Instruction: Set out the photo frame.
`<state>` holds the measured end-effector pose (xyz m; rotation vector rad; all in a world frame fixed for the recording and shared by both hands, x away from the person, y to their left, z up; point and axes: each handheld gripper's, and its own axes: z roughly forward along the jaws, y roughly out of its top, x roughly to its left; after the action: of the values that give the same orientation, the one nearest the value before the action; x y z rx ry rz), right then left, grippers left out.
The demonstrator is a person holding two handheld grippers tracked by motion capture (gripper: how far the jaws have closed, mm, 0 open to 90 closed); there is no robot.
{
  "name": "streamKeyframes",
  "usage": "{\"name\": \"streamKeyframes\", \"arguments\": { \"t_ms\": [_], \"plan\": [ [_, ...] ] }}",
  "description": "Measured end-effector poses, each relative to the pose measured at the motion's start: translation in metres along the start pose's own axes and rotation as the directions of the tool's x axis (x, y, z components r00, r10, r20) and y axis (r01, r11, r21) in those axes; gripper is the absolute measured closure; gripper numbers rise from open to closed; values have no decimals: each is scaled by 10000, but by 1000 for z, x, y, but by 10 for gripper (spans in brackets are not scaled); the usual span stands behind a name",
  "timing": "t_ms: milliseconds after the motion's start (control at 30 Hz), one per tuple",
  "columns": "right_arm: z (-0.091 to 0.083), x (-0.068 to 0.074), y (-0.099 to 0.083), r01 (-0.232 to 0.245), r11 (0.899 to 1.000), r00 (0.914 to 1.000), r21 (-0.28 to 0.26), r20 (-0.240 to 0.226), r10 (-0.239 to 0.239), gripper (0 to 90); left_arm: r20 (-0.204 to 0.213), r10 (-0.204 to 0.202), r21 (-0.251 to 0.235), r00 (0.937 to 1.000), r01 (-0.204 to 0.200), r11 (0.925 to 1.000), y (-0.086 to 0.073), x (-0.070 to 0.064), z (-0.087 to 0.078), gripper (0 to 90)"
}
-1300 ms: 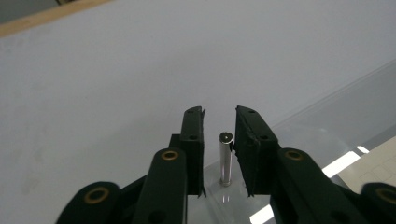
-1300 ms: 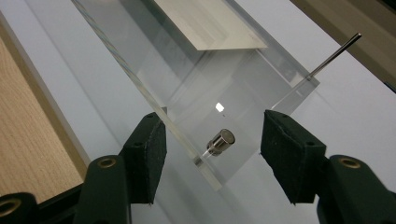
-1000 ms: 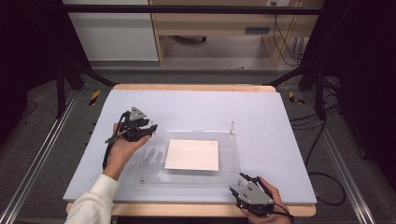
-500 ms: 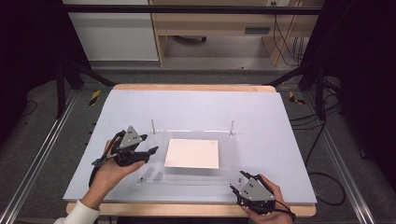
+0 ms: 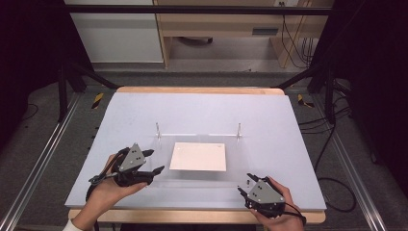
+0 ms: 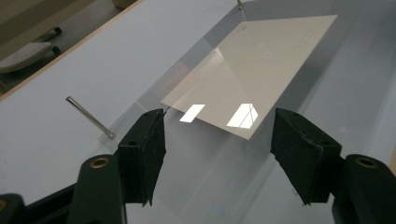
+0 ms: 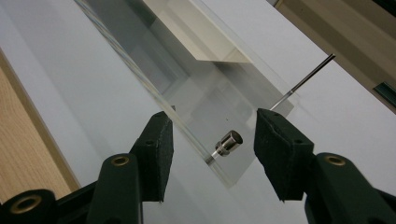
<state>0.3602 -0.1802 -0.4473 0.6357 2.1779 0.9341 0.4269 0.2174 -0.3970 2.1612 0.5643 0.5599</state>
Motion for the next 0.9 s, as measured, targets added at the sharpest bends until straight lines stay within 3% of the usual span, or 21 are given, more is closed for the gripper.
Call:
{"name": "streamKeyframes", "arguments": {
  "t_ms": [167,333,733,900],
  "plan": [
    [-1,-2,5,51,10000,10000,-9,-22,-51,504,274,163,-335,9995,-154,9993,1,-7,-7,333],
    [-3,-5,9,-7,9999,10000,-109,-14,6,513,486,774,-290,9958,-761,9967,2,-17,-11,319],
    [-5,-9,13,-97,9998,10000,-157,-16,96,521,680,2020,17,9770,-2025,9793,-3,-33,-7,288],
    [-6,-12,16,-240,9995,9997,-201,-33,240,521,518,2210,142,9739,-2220,9749,-10,-33,-7,301]
  ]
}}
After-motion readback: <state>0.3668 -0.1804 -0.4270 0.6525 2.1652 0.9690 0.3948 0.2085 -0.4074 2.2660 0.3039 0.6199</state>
